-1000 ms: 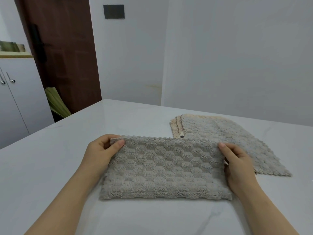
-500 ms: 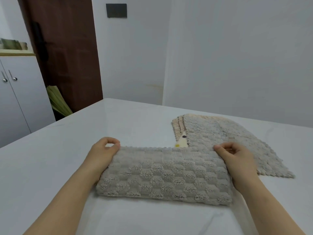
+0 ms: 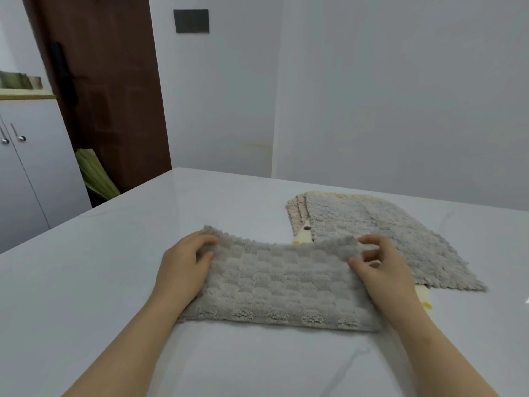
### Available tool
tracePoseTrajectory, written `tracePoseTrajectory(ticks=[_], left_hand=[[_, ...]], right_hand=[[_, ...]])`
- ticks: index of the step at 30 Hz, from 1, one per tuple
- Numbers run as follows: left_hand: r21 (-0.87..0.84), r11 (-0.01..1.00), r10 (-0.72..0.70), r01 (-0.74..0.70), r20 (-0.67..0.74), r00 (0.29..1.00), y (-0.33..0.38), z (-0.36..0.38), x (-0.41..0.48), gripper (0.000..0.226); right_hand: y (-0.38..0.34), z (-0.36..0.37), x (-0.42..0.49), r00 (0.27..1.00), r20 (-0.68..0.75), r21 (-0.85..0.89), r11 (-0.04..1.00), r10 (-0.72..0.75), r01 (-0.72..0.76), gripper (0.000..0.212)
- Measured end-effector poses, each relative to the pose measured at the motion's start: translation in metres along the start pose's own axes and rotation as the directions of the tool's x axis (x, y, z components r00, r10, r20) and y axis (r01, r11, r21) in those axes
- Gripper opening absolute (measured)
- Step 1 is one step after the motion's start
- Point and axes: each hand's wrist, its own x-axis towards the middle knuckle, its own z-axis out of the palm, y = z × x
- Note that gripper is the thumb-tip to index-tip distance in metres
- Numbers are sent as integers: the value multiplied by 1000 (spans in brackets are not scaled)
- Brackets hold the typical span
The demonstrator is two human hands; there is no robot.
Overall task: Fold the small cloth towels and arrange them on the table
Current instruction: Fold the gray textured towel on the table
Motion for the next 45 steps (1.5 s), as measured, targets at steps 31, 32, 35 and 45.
tracePoseTrajectory(ticks=[31,32,35,45], left_hand=[[457,831,-28,-316,603,797,82,63,-51,61],[466,824,-35,-321,608,793,79,65,-51,62],[468,828,-23,-308,578,816,76,67,-53,62],[203,942,146,-267,467,872,68,34,-21,63]], right_hand=[[10,-20,-32,973,-112,164,970,202,-182,39],[12,-18,-30,967,-112,195,959,229,-205,37],[20,-16,-22,946,-104,312,914,306,-261,21],[21,-10,-19,944,-45,349,890,327,-291,24]])
